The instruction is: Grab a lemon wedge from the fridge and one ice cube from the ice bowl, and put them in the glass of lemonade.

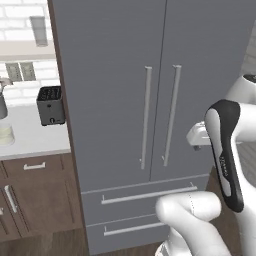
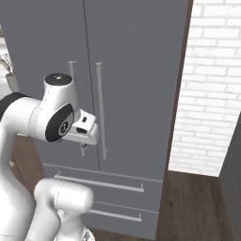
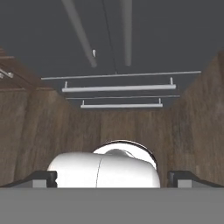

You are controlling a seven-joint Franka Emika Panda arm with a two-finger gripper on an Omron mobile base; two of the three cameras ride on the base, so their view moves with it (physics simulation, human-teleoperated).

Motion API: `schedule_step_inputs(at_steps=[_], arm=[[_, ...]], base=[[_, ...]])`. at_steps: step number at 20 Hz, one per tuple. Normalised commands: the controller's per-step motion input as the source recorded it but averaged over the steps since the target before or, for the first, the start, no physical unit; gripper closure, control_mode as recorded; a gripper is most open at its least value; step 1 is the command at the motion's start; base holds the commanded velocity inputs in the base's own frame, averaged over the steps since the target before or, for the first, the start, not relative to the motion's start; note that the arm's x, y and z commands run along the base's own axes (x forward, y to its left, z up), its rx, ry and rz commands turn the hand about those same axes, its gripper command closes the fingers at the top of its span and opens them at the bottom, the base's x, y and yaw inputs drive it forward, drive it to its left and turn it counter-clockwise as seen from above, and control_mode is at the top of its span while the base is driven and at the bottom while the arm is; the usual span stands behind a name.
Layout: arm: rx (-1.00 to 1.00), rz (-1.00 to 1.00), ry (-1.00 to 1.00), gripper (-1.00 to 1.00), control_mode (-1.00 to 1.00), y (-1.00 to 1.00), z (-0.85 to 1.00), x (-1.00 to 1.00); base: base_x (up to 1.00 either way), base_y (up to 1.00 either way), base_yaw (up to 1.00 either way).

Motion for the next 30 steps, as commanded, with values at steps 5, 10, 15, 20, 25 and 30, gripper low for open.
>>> schedule_step_inputs(at_steps=[5, 10, 15, 20, 25, 30], arm=[[0.0, 0.0, 0.0, -1.0, 1.0, 0.0, 0.0, 0.0], [0.0, 0.0, 0.0, -1.0, 1.0, 0.0, 0.0, 0.0], [0.0, 0.0, 0.0, -1.0, 1.0, 0.0, 0.0, 0.0], [0.0, 0.0, 0.0, -1.0, 1.0, 0.0, 0.0, 0.0], [-0.13, 0.0, -0.55, -1.0, -1.0, -0.01, 0.67, -0.13], [-0.16, -0.02, -0.48, -1.0, -1.0, 0.0, 0.75, 0.46]], base=[[-0.19, 0.0, 0.0], [-0.43, 0.0, 0.0], [-0.34, 0.0, 0.0], [-0.01, 0.01, 0.01], [0.0, 0.0, 0.0], [0.0, 0.0, 0.0]])
